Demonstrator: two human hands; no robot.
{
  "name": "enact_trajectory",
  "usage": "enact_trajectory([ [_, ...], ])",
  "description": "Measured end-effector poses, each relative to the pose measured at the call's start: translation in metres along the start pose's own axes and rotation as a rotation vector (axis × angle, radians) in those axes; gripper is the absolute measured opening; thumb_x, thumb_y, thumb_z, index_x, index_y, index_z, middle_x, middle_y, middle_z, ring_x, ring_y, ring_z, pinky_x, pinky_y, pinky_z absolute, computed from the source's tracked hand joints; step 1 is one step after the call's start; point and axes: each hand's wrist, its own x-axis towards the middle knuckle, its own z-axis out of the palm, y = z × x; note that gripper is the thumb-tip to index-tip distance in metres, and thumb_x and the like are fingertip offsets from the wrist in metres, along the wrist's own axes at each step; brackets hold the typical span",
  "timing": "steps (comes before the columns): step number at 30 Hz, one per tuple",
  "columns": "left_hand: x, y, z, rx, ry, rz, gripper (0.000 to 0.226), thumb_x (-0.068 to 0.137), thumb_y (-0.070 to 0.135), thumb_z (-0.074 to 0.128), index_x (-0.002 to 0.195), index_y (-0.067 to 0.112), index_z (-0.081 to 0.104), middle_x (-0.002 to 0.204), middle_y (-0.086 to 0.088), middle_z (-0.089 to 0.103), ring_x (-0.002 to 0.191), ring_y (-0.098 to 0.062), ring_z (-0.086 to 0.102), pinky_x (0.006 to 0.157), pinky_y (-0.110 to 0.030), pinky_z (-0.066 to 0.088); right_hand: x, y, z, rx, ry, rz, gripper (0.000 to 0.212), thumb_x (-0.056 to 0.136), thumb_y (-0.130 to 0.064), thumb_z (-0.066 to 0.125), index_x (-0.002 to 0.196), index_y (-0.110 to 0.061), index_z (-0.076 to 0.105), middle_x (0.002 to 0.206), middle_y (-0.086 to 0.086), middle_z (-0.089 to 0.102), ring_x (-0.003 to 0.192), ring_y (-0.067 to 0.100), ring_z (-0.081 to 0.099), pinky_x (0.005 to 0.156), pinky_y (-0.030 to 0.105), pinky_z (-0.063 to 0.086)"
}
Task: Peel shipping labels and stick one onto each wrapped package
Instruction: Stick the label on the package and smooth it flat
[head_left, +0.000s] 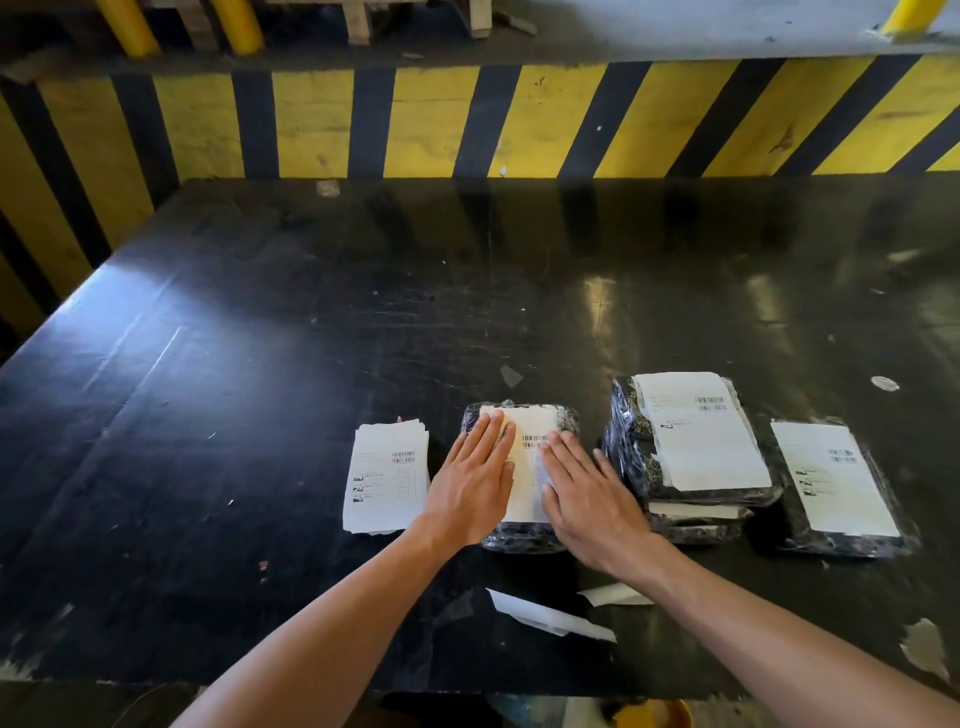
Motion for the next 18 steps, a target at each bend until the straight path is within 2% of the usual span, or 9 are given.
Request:
enact_trajectory([
  [4,0.000,-0.002,0.001,-0.040,0.013,0.011,0.054,0.106,0.036,0.016,0.157,0.018,0.007,0.163,0.002,-0.007,0.152,-0.014,-0.011,0.126,-0.035,0.002,0.005,-0.003,0.005,-0.016,-0.020,-0.087,0.059,0.103,-0.040,0.010,0.157,-0.017,-0.002,0.165,-0.002,-0.010,0.150,0.011,-0.013,0.123,0.042,-0.002],
  [9,0.000,-0.004,-0.001,-0.085,0.014,0.027,0.054,0.107,0.035,0.021,0.157,0.017,0.009,0.161,0.005,-0.008,0.152,-0.014,-0.010,0.125,-0.034,0.000,-0.016,0.011,0.018,-0.072,0.107,-0.148,0.059,0.102,-0.038,0.020,0.155,-0.013,0.022,0.164,0.002,0.015,0.151,0.015,0.009,0.120,0.050,0.021],
  [13,-0.001,-0.003,0.000,-0.091,0.013,0.025,0.055,0.107,0.035,0.021,0.157,0.017,0.009,0.161,0.004,-0.008,0.152,-0.015,-0.010,0.125,-0.035,0.001,-0.036,0.018,0.025,-0.046,0.150,-0.153,0.057,0.101,-0.037,0.022,0.154,-0.014,0.028,0.162,0.001,0.022,0.150,0.013,0.016,0.120,0.048,0.024],
  [16,-0.001,-0.002,0.001,-0.092,0.006,0.012,0.055,0.107,0.035,0.021,0.157,0.017,0.009,0.161,0.004,-0.009,0.152,-0.015,-0.011,0.125,-0.035,0.001,-0.033,0.007,0.017,0.019,0.162,-0.108,0.060,0.100,-0.039,0.019,0.153,-0.013,0.030,0.161,0.002,0.026,0.150,0.013,0.017,0.122,0.045,0.016],
  [18,0.000,-0.003,0.000,-0.095,0.001,0.012,0.055,0.107,0.034,0.021,0.158,0.017,0.009,0.162,0.002,-0.007,0.152,-0.015,-0.010,0.126,-0.036,0.001,-0.028,-0.003,0.016,0.030,0.158,-0.131,0.061,0.100,-0.039,0.019,0.155,-0.013,0.024,0.163,0.002,0.018,0.152,0.013,0.009,0.123,0.043,0.008],
])
